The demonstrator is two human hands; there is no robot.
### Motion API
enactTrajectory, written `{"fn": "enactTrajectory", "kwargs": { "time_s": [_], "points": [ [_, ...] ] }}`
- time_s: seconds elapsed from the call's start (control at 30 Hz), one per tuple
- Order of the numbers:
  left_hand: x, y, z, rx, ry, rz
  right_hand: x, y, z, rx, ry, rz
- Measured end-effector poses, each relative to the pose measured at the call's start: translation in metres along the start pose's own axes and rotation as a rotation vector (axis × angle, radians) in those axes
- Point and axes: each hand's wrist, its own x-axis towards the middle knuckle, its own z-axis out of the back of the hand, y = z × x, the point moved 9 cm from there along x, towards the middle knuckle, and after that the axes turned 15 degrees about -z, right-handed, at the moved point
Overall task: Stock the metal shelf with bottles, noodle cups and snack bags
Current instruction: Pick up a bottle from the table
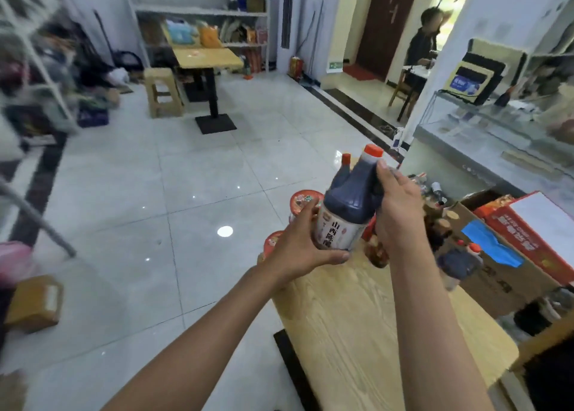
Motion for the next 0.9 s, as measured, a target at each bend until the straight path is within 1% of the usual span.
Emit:
{"fn": "enactTrajectory", "kwargs": {
  "time_s": [0.07,0.17,0.3,0.37,0.47,0.57,0.63,0.8,0.9],
  "points": [
    [-0.016,-0.001,0.056,0.038,-0.163,0.007,-0.010,0.007,-0.067,0.002,0.166,0.025],
    [-0.054,-0.008,0.144,0.178,-0.407,0.054,-0.031,0.005,-0.166,-0.058,0.372,0.037],
    [-0.142,-0.013,0.255,0.276,-0.743,0.155,-0.096,-0.011,-0.311,-0.177,0.685,0.064],
    [-0.193,-0.018,0.300,0.313,-0.912,0.203,-0.140,-0.017,-0.374,-0.250,0.806,0.141],
    [-0.289,-0.036,0.358,0.423,-1.194,0.263,-0.230,-0.033,-0.460,-0.324,0.983,0.309],
    [-0.388,-0.063,0.397,0.536,-1.458,0.294,-0.325,-0.058,-0.520,-0.340,1.155,0.385],
    [-0.458,-0.087,0.418,0.640,-1.584,0.333,-0.393,-0.079,-0.553,-0.341,1.272,0.422],
    [-0.614,-0.142,0.450,0.831,-1.788,0.441,-0.562,-0.127,-0.603,-0.373,1.548,0.481],
    [-0.690,-0.173,0.464,0.909,-1.890,0.449,-0.653,-0.144,-0.625,-0.358,1.683,0.473]
  ]
}}
